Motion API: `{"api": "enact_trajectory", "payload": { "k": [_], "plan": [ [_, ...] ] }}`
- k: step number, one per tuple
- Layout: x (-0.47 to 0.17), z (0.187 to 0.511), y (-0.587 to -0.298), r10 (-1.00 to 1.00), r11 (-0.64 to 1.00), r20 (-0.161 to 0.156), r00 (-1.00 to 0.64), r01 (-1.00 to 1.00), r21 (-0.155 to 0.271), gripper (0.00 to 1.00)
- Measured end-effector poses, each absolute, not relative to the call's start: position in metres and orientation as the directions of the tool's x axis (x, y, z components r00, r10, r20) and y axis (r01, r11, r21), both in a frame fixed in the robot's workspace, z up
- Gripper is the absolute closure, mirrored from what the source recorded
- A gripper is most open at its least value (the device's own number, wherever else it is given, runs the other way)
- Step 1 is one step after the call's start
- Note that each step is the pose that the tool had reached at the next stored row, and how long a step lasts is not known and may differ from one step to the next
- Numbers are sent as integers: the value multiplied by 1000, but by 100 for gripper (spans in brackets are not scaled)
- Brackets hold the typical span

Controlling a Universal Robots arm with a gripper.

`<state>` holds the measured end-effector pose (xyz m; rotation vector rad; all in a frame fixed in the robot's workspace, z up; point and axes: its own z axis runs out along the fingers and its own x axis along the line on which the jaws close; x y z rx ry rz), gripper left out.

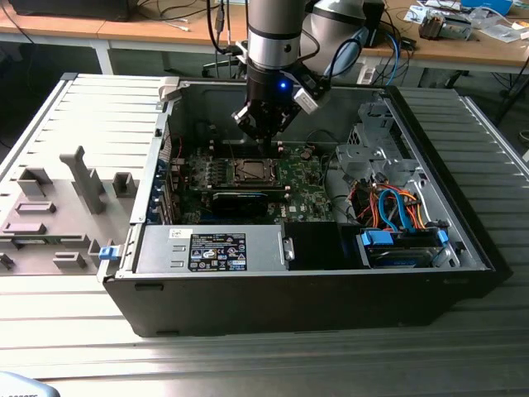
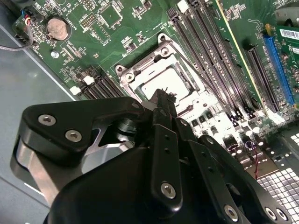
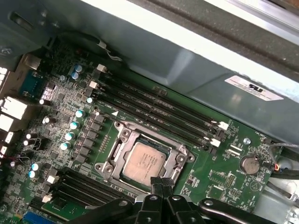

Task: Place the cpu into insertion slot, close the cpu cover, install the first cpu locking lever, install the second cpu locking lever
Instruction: 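Install the first cpu locking lever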

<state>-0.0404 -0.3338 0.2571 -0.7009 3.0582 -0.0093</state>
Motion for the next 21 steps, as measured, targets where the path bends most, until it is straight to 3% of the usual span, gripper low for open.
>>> {"api": "enact_trajectory", "payload": {
  "k": [21],
  "plan": [
    [-40,257,-334,-496,869,-3,-869,-496,-7,89]
  ]
}}
